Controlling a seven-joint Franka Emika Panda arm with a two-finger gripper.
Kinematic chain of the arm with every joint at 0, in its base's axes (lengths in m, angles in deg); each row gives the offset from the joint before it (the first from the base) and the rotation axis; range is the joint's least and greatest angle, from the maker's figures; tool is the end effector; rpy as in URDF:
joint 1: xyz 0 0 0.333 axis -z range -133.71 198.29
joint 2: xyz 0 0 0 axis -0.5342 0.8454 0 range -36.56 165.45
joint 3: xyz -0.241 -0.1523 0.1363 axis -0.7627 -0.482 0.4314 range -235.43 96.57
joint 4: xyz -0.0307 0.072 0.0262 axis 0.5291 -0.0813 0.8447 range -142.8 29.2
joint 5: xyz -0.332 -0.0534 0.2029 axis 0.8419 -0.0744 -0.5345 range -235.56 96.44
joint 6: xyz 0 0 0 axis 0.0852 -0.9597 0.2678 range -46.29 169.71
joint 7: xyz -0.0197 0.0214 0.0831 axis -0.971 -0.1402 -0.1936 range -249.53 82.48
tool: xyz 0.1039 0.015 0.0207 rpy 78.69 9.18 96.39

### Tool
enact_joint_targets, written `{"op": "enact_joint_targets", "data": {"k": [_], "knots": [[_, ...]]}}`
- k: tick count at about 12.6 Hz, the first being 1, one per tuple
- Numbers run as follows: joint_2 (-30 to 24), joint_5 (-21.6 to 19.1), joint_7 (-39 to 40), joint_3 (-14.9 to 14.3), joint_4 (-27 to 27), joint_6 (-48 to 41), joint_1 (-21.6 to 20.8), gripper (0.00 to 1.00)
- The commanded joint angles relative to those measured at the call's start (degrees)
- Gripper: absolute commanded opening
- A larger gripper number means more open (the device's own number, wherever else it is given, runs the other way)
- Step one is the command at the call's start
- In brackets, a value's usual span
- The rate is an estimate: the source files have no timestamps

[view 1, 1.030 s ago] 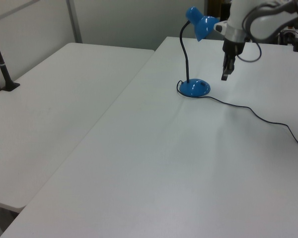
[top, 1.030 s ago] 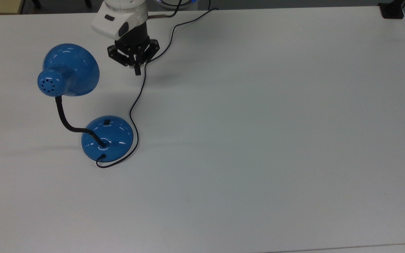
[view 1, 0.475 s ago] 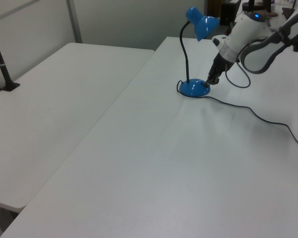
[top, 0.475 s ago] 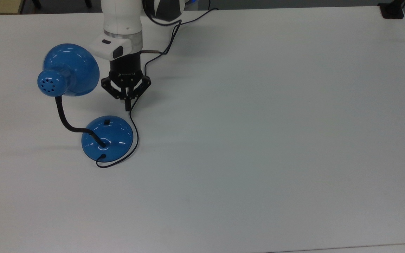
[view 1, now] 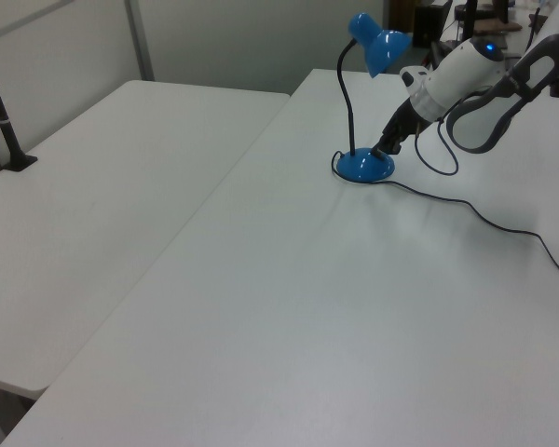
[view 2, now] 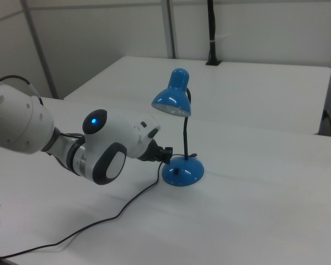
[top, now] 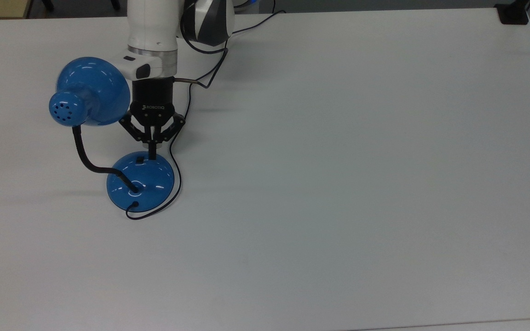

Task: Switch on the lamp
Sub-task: 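Press down on the lamp base switch with the gripper fingers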

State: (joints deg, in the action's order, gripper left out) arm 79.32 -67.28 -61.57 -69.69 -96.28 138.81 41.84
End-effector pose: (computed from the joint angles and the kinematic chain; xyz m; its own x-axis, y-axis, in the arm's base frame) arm 0.5797 -0.0965 0.3273 0.7603 0.2856 0.5835 0.1572 -0.9524 0.2613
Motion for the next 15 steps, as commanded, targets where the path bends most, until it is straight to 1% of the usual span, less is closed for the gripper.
{"op": "enact_joint_targets", "data": {"k": [1, 7, 15], "knots": [[0.7, -0.3, 0.1, 0.0, 1.2, 1.1, 1.3, 0.00], [0.7, -0.2, 0.8, -0.4, 0.9, 0.8, 2.5, 0.00], [2.7, 0.1, 0.7, -0.4, 1.4, 1.0, 2.5, 0.00]]}}
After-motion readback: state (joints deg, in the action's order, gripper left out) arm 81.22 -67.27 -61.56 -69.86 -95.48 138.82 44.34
